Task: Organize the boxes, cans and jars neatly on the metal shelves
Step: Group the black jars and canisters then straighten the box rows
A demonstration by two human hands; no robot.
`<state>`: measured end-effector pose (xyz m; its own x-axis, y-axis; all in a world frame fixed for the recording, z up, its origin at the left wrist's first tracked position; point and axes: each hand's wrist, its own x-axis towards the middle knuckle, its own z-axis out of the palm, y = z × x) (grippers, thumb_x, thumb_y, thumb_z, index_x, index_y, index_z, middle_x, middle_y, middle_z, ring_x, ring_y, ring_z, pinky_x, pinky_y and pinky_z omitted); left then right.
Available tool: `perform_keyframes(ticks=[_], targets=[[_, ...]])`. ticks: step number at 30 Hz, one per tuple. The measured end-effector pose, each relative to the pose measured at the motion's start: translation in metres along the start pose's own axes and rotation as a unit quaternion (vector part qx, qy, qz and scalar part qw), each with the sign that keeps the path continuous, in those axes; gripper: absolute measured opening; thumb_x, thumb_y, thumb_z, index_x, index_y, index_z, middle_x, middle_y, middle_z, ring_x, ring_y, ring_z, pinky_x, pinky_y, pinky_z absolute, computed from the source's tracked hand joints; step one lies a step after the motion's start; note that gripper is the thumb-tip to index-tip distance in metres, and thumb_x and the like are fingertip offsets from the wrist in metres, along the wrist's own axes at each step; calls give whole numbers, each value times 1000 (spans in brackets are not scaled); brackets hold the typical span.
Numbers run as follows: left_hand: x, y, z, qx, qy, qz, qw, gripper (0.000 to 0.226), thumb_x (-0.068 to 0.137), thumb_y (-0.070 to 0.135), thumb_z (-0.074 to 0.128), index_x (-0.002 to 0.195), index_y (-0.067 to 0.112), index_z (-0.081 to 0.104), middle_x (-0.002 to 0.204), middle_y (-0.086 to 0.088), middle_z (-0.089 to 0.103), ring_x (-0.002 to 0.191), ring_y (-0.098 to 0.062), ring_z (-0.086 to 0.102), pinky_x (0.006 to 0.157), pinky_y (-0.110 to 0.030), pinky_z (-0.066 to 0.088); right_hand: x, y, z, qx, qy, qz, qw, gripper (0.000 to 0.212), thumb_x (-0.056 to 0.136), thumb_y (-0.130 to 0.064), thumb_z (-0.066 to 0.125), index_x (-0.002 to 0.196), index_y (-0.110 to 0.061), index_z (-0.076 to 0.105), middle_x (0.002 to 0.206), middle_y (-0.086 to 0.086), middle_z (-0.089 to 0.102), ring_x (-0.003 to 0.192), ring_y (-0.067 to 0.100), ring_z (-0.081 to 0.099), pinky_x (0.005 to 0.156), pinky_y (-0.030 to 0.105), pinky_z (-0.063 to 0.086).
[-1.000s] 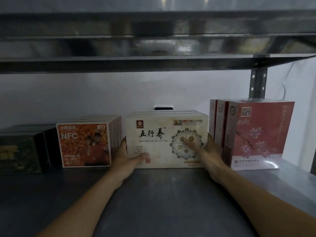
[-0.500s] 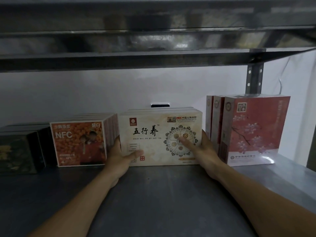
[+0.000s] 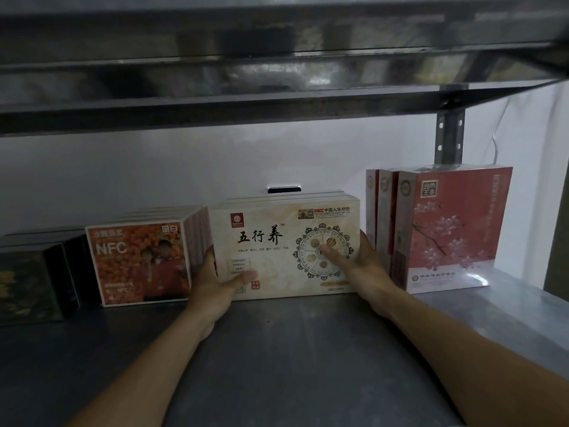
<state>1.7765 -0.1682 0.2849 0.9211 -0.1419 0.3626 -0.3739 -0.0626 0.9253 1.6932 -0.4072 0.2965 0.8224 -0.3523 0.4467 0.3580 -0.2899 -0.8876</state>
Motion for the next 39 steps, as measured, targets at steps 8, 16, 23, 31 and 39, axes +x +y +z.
perform_keyframes(ticks=[8,16,23,31,39], targets=[[0,2,3,23,19,-5,1000,69,68,15,85,128,21,51,113,6,63,103,-13,59,78,-23,48,-11,-3,1,-44,36,29,998,63,71,-56,77,123,-30,53,109,-12,71,95,11,71,76,43,61],[-35,32,5,203,105,67,971,54,81,16,76,130,13,53,124,-6,64,111,-26,61,89,-31,48,-58,-29,-15,-308,32,45,950,75,91,-51,59,148,-14,29,141,9,52,126,28,53,99,37,45],[-110,65,48,252,123,79,957,55,86,24,71,135,6,53,135,-10,57,121,-26,53,100,-26,37,-99,-38,-73,-379,-28,-51,924,66,92,-55,52,145,-20,34,135,7,56,118,29,56,95,43,49],[-158,98,134,258,92,80,958,65,89,36,66,146,18,40,141,-1,49,130,-20,43,104,-28,33,-116,-40,-150,-339,3,-74,938,62,88,-55,59,136,-19,45,127,5,62,113,27,58,93,39,49],[-124,105,204,184,23,64,980,71,85,42,69,146,23,38,145,1,47,129,-18,47,107,-34,39,-81,-32,-177,-105,190,14,976,93,67,-80,61,139,-29,32,135,-4,50,123,20,52,102,46,46]])
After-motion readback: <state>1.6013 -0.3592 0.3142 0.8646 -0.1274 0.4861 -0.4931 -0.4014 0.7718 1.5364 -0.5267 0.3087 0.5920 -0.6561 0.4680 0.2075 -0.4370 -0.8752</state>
